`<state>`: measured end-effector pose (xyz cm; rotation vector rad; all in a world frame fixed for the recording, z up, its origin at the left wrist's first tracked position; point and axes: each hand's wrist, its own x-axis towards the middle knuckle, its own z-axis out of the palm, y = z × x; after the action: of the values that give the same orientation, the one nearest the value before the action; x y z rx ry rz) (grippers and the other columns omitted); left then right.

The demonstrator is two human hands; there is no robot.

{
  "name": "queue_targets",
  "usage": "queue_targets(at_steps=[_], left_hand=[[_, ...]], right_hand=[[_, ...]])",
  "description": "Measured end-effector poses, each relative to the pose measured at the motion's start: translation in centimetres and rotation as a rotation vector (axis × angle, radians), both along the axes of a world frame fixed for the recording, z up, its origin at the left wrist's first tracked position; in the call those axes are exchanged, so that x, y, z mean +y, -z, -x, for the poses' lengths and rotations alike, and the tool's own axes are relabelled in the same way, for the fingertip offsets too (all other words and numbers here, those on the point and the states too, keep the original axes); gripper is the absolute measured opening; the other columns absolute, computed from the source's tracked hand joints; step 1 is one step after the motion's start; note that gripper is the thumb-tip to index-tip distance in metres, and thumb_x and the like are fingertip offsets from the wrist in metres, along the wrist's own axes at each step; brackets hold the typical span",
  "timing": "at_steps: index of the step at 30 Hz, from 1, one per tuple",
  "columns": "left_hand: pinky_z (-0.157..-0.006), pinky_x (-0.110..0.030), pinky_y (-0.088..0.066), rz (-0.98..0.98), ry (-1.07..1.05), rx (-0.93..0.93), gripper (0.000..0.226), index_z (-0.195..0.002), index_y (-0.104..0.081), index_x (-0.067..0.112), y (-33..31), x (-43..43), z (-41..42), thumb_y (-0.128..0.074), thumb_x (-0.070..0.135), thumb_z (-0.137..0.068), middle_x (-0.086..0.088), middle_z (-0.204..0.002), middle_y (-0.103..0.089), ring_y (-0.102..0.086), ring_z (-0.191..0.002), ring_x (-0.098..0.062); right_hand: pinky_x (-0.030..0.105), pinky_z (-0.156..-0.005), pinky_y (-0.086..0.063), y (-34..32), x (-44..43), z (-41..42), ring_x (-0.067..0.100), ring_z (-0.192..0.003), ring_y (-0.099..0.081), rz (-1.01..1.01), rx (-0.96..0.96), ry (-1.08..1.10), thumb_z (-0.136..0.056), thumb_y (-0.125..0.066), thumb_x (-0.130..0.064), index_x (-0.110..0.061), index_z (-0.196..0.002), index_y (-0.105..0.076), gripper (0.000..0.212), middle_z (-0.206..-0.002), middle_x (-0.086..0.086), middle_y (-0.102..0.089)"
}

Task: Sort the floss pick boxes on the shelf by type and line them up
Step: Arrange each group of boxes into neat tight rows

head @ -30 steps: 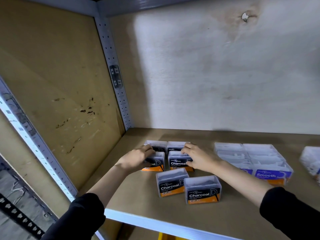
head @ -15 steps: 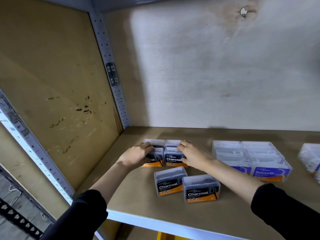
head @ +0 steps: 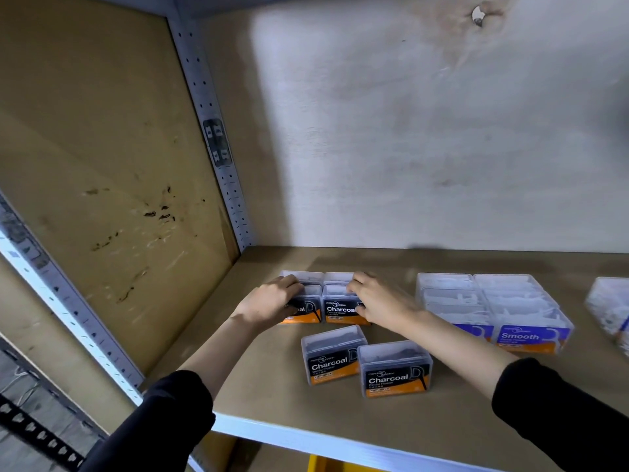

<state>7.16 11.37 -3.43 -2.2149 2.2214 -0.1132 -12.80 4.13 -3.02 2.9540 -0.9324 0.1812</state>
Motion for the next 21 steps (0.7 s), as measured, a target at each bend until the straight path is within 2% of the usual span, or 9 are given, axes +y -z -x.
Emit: queue_targets(at_steps=[21], left_hand=[[-0.094, -0.034, -0.04, -0.02, 0.014, -0.001, 0.044, -0.134, -0.044, 0.012, -0.27, -0.19, 0.01, -0.051, 0.019, -0.091, -0.003, -0.139, -0.043, -0.045, -0.125, -0.022]], right_hand=[[0.029, -0.092, -0.046, 0.4, -0.53, -0.32, 0.022, -0.12, -0.047, 0.008, 0.008, 0.008, -0.092, -0.05, -0.013, -0.006, -0.128, -0.047, 0.037, -0.131, 0.008, -0.046]])
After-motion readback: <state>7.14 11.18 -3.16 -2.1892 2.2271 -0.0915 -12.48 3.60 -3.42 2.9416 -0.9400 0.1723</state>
